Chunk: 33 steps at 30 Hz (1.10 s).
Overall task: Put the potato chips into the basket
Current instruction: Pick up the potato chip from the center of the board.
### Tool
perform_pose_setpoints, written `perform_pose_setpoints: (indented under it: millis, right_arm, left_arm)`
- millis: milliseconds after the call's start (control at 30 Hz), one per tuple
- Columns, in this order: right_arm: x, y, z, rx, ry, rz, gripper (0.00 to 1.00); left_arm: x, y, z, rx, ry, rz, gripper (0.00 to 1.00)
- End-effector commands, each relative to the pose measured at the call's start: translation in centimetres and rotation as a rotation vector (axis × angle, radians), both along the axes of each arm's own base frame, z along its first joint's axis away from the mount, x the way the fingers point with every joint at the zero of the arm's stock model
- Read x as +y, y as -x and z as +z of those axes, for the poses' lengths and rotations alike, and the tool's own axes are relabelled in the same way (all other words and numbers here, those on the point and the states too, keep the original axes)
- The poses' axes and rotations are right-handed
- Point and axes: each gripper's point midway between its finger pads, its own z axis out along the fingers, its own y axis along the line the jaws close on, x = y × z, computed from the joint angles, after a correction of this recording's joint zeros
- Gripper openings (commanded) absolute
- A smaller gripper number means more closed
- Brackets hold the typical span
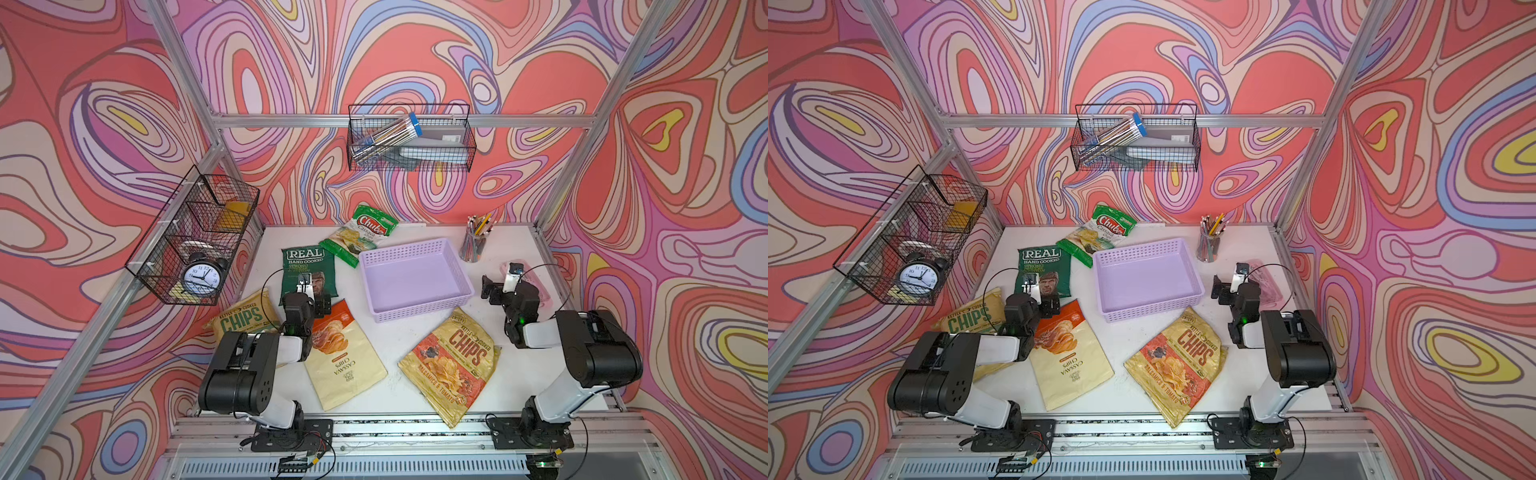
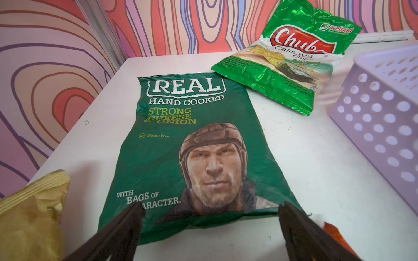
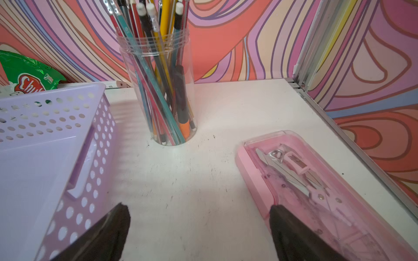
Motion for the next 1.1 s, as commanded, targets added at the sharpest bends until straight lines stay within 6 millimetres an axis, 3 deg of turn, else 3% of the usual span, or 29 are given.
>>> perform_pose_setpoints:
  millis: [0, 667, 767, 900, 1067]
  right_arm:
    - [0.1, -0.4, 0.2, -0.012, 0.000, 0.005, 0.98]
    - [-0.4, -0.5, 0.5, -0.016, 0.001, -0.027, 0.98]
    - [-0.9, -0.2, 1.7, -0.027, -0.001, -0.057, 0.98]
    - [-1.2, 0.2, 3.1, 0.007, -0.007, -0.095, 0.94]
    - [-1.1, 1.4, 4.3, 0.039, -0.021, -0.145, 0.91]
  left_arm:
    - [-0.1, -0.6, 0.6, -0.021, -0.003, -0.009, 0.99]
    - [-0.1, -0.6, 0.6, -0.019, 0.006, -0.016, 0.99]
    - [-0.4, -0.5, 1.7, -0.027, 0.006, -0.034, 0.95]
    - [1.2, 0.7, 3.0, -0.054, 0.011, 0.068, 0.87]
    - [1.6, 2.1, 4.5, -0.044, 0.030, 0.143, 0.85]
